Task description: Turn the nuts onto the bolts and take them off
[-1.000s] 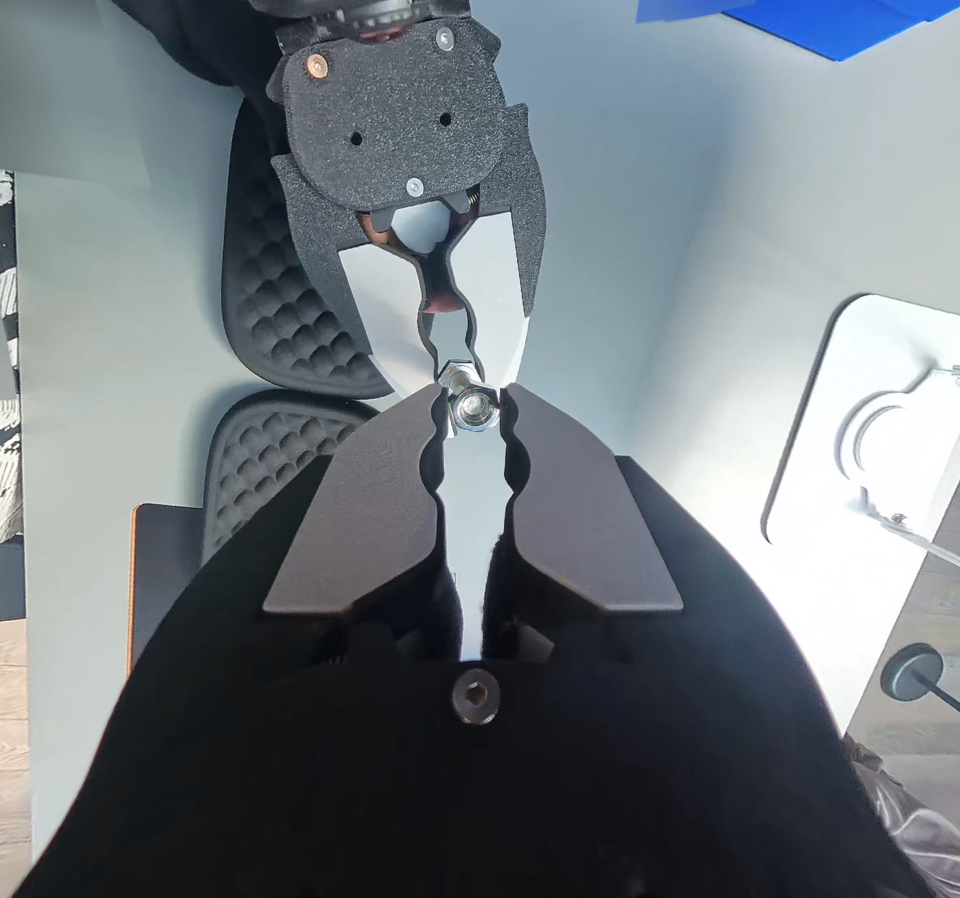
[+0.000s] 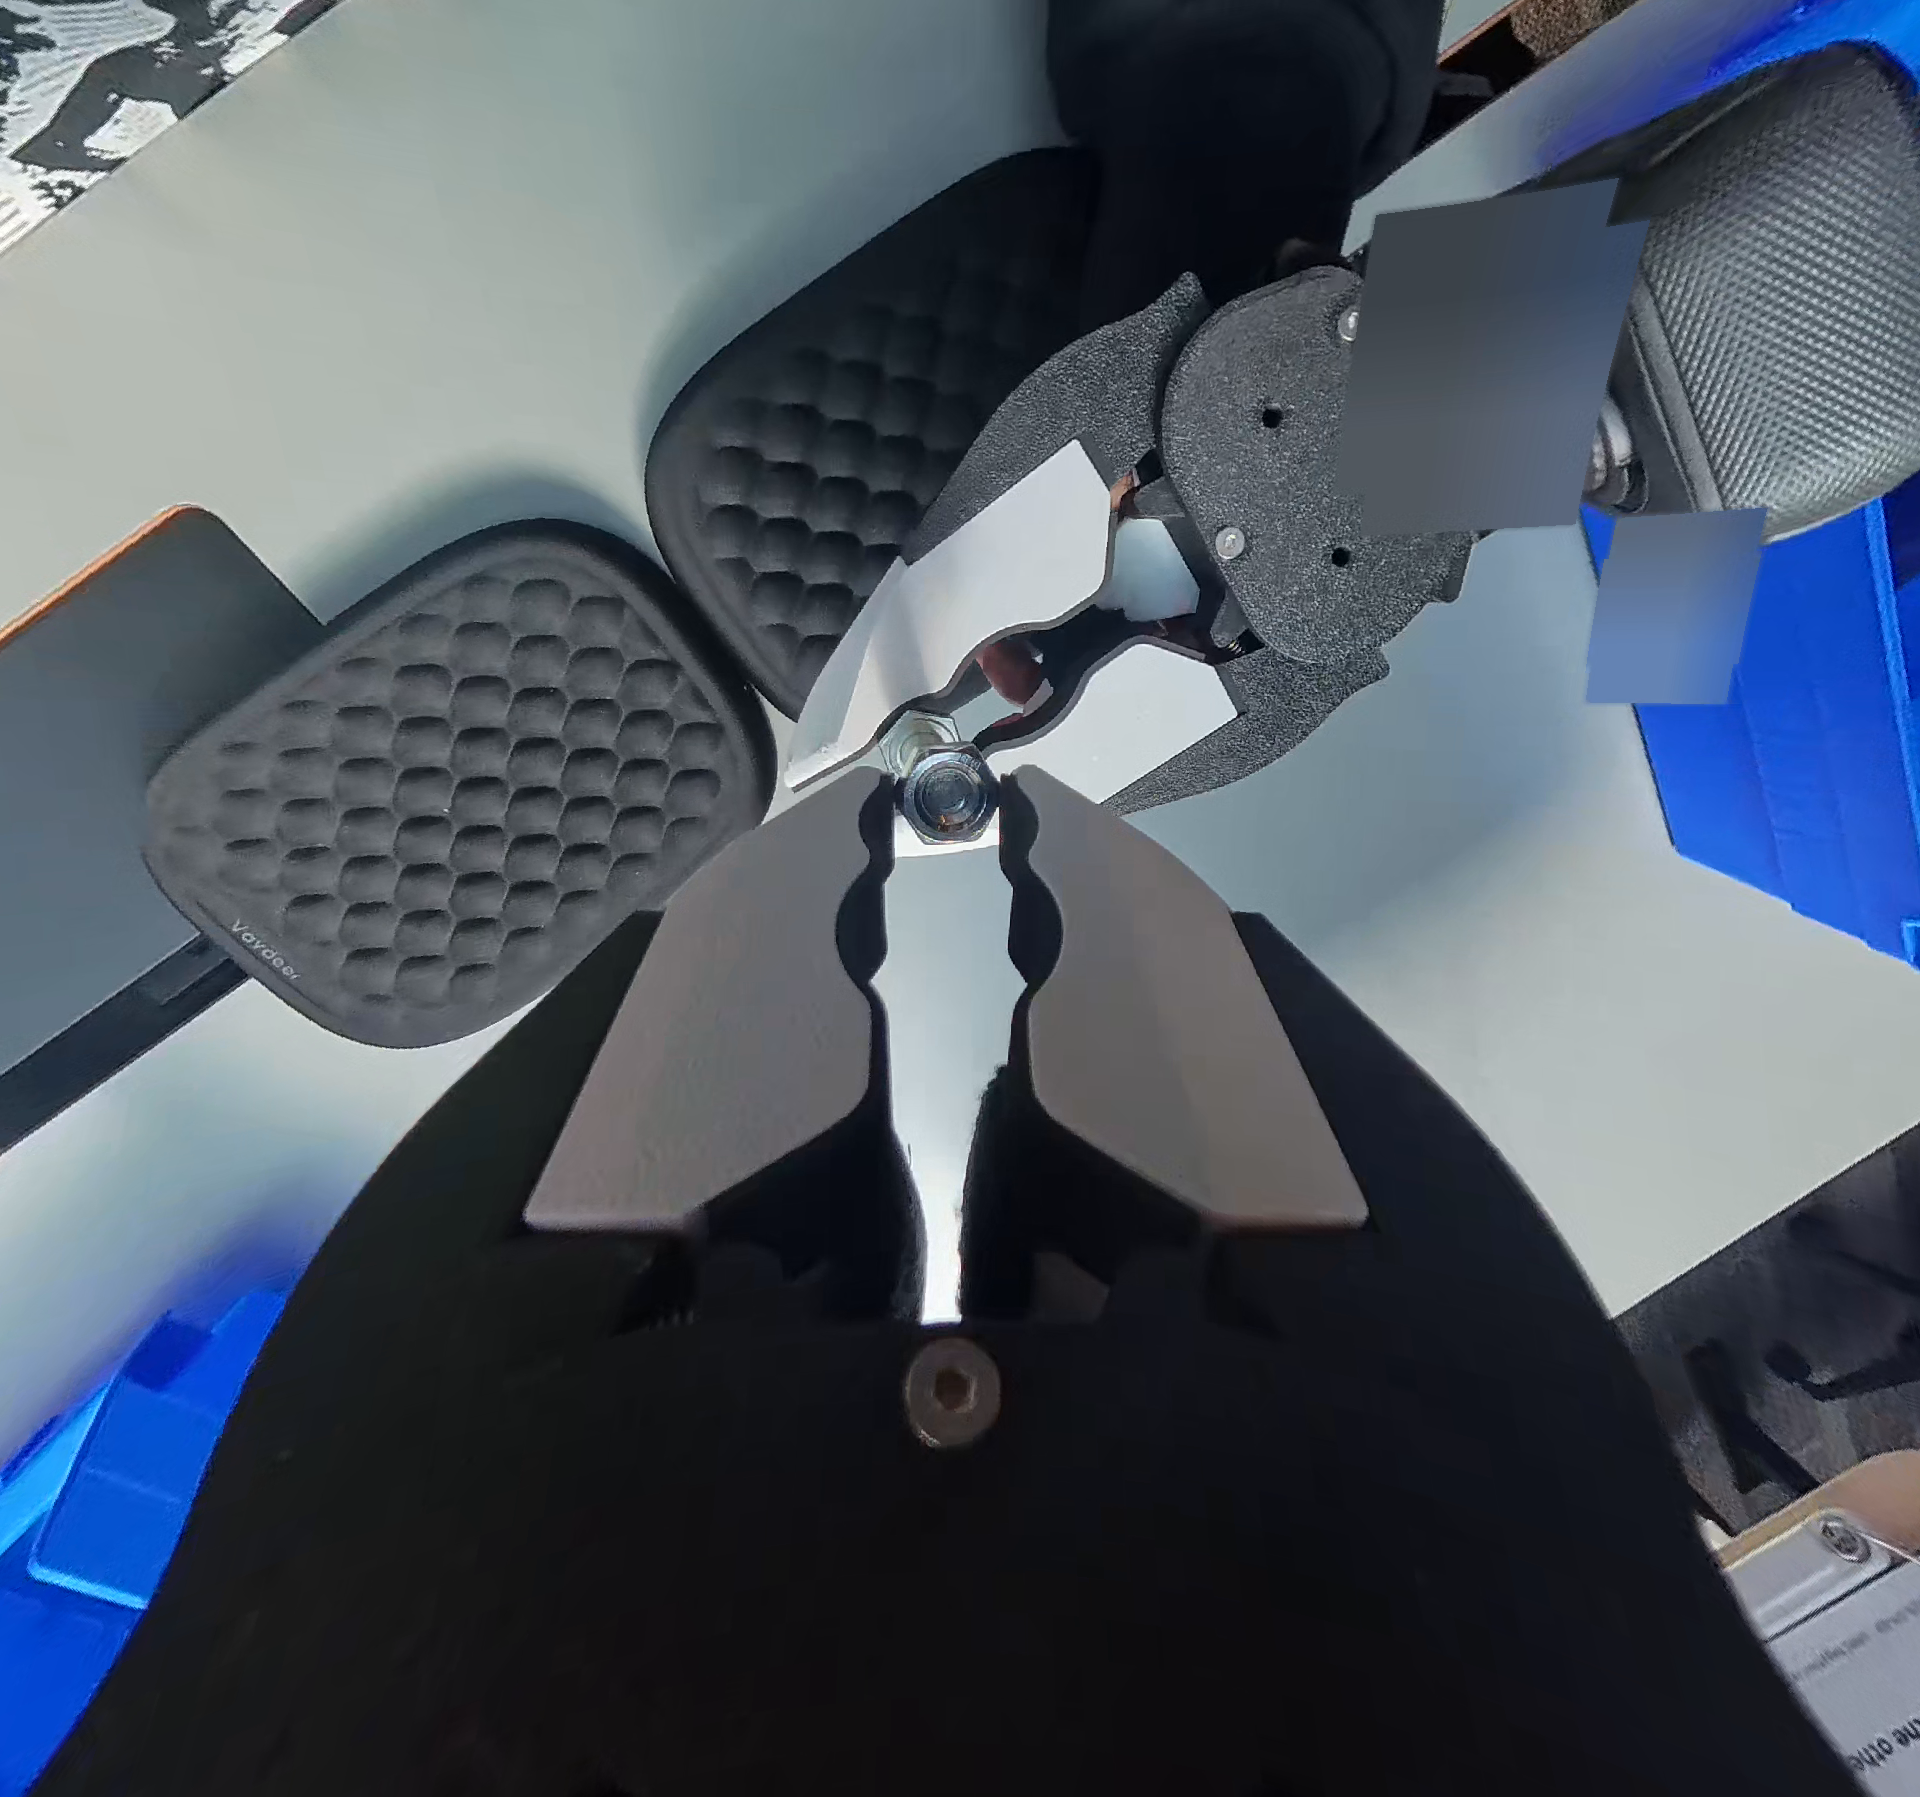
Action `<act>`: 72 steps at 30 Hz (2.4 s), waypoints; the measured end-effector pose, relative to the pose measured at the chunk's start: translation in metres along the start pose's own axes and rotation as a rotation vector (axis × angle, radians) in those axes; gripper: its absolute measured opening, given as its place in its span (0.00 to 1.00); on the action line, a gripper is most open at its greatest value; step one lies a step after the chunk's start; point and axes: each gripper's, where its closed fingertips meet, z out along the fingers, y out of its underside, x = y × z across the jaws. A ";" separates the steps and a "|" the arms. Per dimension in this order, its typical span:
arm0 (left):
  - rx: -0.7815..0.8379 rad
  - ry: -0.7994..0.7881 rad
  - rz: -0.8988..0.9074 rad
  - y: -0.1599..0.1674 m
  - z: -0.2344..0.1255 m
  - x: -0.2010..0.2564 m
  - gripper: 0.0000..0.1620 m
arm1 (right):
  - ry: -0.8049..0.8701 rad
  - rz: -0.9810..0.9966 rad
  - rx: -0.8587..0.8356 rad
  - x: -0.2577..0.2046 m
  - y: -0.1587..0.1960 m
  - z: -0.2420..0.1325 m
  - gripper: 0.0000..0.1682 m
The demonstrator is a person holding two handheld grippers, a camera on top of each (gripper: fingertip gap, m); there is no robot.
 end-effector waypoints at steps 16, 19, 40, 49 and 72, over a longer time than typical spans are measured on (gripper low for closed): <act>-0.065 -0.471 -0.002 0.006 -0.008 -0.049 0.09 | 0.272 0.767 -0.027 0.018 0.031 -0.002 0.11; -0.093 -0.494 0.018 0.009 -0.007 -0.050 0.09 | 0.294 0.815 -0.058 0.017 0.031 0.000 0.11; -0.025 -0.209 -0.041 0.004 -0.001 -0.025 0.09 | 0.071 0.200 -0.031 0.010 0.019 0.001 0.11; -0.053 -0.340 -0.046 0.008 -0.003 -0.039 0.09 | 0.233 0.750 -0.074 0.015 0.030 0.002 0.11; 0.063 -0.068 -0.084 -0.003 -0.005 -0.013 0.09 | 0.728 0.878 1.089 0.018 -0.015 -0.007 0.56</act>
